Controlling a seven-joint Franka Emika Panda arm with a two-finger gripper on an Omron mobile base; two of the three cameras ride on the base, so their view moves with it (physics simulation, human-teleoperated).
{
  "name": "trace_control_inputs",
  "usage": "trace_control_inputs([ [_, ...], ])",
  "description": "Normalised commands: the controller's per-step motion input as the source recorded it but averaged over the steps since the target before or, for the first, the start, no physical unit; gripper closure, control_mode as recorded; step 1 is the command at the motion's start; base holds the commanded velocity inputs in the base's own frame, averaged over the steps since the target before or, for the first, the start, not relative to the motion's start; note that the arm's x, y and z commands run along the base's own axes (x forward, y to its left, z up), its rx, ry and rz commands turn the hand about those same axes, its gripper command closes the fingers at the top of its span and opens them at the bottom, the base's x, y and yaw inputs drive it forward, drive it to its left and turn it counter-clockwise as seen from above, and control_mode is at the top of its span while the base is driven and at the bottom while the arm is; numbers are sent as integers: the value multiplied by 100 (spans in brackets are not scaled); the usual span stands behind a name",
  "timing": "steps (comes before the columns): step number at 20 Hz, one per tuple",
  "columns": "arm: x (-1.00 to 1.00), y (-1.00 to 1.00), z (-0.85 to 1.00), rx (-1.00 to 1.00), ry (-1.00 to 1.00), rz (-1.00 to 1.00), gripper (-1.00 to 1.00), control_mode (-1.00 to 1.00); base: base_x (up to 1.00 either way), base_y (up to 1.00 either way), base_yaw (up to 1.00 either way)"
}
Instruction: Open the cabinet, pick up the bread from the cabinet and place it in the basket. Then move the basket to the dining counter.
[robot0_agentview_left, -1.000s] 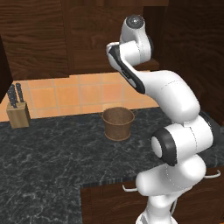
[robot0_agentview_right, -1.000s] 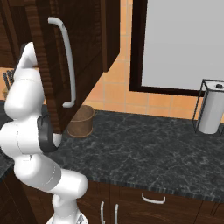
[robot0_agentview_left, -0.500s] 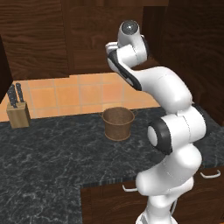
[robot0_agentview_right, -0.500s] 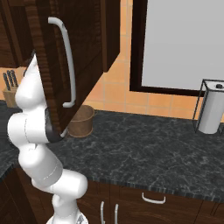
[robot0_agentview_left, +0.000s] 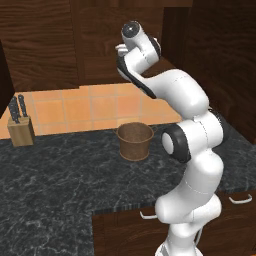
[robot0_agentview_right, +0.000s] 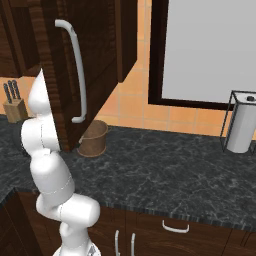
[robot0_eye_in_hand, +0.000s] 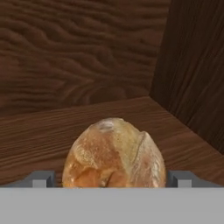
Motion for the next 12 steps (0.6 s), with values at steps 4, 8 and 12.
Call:
trace_control_inputs([
  [4,23,1,4,0,0,-17,-100,-100,0,0,0],
  [8,10,-1,-8,0,0,-15,-100,-100,0,0,0],
  [12,8,-4,-26,4,0,-12,-100,-100,0,0,0],
])
